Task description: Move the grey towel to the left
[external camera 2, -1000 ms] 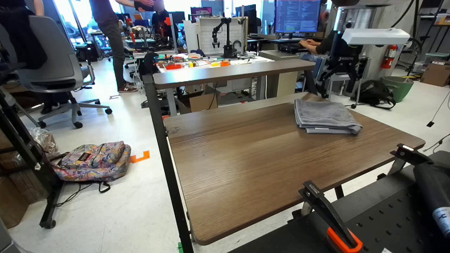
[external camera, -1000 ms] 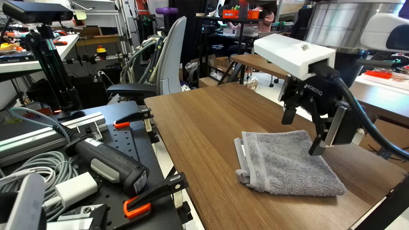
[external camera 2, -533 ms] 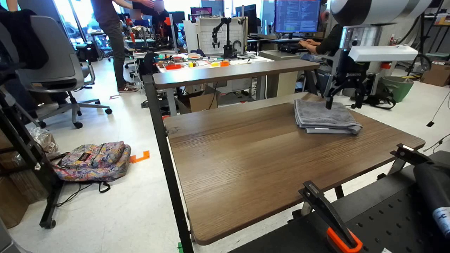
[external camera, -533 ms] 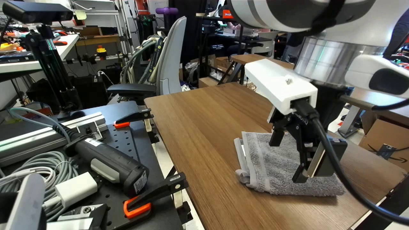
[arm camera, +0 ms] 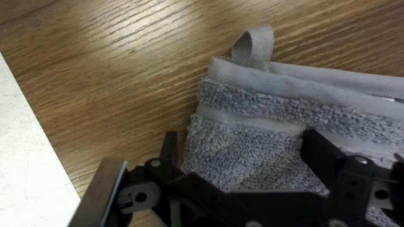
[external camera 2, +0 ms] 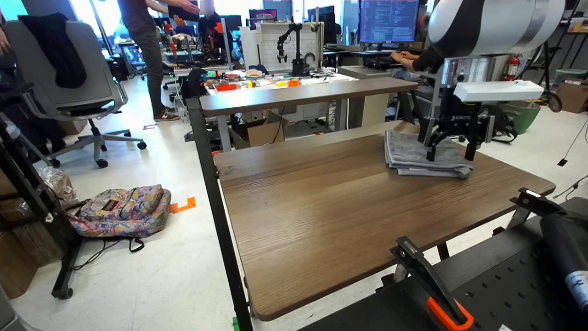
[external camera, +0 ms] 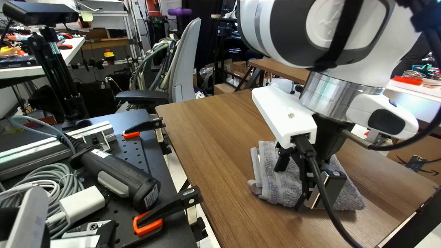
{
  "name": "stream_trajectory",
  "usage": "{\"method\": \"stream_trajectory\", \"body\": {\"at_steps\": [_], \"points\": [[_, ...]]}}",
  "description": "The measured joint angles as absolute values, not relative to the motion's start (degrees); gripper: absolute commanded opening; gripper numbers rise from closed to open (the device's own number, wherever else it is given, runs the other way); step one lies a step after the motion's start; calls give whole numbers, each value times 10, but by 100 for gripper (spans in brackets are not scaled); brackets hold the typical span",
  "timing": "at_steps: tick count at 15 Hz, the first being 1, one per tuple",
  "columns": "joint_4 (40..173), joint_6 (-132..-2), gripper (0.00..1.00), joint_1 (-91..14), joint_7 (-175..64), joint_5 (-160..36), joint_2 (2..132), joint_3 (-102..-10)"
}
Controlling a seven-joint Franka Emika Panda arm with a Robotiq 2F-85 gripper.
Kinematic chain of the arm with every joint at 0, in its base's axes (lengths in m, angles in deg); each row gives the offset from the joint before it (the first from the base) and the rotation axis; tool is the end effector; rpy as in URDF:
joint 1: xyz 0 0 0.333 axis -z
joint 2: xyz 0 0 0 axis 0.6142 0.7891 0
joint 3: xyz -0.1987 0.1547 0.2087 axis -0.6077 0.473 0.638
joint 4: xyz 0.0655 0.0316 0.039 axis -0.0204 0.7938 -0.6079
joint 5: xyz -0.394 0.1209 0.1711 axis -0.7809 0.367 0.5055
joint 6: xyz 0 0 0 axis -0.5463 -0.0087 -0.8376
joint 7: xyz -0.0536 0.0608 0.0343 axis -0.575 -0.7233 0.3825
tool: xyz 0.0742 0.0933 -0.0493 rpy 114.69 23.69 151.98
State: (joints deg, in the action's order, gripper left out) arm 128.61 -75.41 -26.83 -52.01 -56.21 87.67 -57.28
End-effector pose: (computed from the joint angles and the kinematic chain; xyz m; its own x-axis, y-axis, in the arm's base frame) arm 0.5856 -0.1740 0.0554 0.9337 -0.3263 -0.1472 -0.3250 -0.9451 0.0338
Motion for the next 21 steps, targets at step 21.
{"method": "stream_trajectory", "body": {"at_steps": [21], "points": [[1294,-775,100,-462,-632,-613,878,-550]]}}
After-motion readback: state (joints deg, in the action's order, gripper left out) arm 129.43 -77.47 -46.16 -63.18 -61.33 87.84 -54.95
